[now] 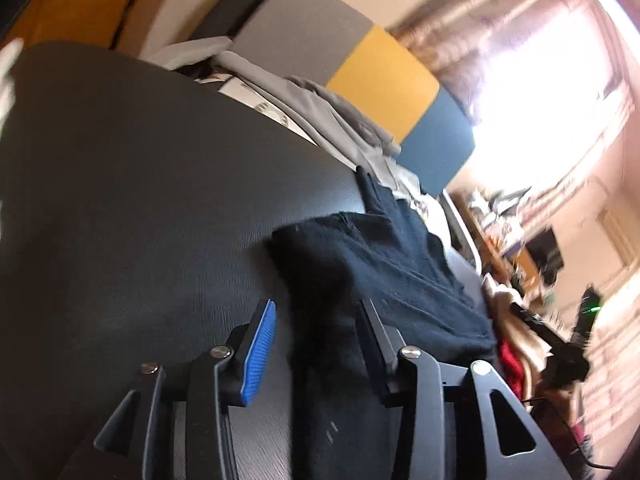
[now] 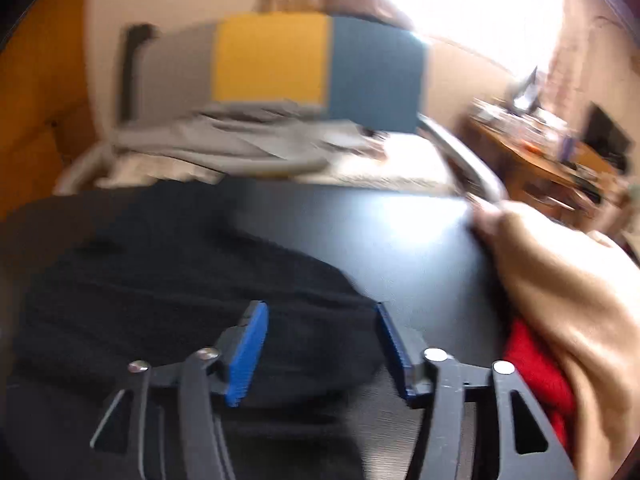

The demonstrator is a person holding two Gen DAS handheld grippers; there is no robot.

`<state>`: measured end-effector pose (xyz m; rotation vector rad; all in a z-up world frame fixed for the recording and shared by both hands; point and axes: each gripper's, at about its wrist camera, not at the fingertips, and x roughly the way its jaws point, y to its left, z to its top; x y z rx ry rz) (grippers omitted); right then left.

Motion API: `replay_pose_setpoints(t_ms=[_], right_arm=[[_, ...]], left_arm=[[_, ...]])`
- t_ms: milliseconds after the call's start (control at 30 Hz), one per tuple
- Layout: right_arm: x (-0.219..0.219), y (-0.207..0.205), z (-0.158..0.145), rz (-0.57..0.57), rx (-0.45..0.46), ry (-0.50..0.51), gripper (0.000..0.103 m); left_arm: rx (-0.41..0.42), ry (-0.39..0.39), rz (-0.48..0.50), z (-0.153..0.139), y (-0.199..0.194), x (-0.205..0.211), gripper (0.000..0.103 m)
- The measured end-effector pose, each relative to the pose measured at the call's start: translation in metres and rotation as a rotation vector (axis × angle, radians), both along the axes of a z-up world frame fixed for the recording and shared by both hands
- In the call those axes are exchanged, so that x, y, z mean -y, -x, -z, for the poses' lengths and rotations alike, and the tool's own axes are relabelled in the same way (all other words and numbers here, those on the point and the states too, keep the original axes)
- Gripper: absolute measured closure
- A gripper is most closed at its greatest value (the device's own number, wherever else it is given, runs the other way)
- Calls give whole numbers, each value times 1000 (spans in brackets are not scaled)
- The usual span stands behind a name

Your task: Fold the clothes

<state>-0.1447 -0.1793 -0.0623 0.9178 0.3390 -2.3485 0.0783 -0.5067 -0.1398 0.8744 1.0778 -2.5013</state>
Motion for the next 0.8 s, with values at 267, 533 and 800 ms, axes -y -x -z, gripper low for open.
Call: replay_pose_setpoints(t_ms=[267, 533, 800], right_arm=[[96, -65, 19, -391, 121, 11, 29], [123, -73, 65, -422, 187, -23, 29], [127, -75, 100, -396, 159, -79, 10]], left_arm=[[56, -119, 163, 23, 56, 56, 48], [48, -198, 334, 36, 88, 67, 57], [142, 79, 371, 2, 120, 59, 98]])
